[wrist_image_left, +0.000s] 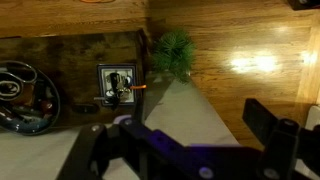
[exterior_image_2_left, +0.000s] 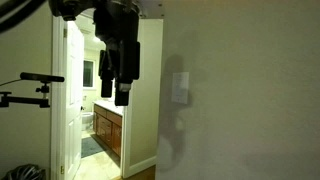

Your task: Turn off the light switch

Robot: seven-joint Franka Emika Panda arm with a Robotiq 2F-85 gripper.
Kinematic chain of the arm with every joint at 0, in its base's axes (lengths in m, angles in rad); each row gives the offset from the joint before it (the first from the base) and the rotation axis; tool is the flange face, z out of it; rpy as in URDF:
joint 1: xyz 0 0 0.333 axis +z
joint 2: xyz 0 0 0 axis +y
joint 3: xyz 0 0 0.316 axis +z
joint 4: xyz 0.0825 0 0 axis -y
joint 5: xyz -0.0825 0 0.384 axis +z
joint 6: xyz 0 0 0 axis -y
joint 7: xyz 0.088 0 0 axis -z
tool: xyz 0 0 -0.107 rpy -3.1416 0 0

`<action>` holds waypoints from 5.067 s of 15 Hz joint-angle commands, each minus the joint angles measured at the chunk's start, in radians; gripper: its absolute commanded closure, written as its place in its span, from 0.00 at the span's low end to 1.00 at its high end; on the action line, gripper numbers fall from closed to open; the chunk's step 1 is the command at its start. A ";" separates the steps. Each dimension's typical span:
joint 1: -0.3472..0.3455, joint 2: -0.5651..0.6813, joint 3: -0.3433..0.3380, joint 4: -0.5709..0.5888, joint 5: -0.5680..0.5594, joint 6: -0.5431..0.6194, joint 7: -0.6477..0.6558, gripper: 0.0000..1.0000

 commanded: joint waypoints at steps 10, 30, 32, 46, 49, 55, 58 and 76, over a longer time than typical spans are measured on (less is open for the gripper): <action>-0.007 0.002 0.006 0.003 0.003 -0.002 -0.003 0.00; 0.008 0.106 0.059 -0.122 0.005 0.271 -0.004 0.00; 0.007 0.106 0.059 -0.121 0.005 0.271 -0.004 0.00; 0.041 0.149 0.090 -0.107 0.070 0.375 0.022 0.00; 0.056 0.175 0.116 -0.084 0.073 0.417 0.045 0.00; 0.064 0.222 0.147 -0.034 0.069 0.501 0.105 0.00; 0.064 0.250 0.152 0.000 0.075 0.549 0.126 0.00; 0.061 0.351 0.162 0.104 0.074 0.864 0.249 1.00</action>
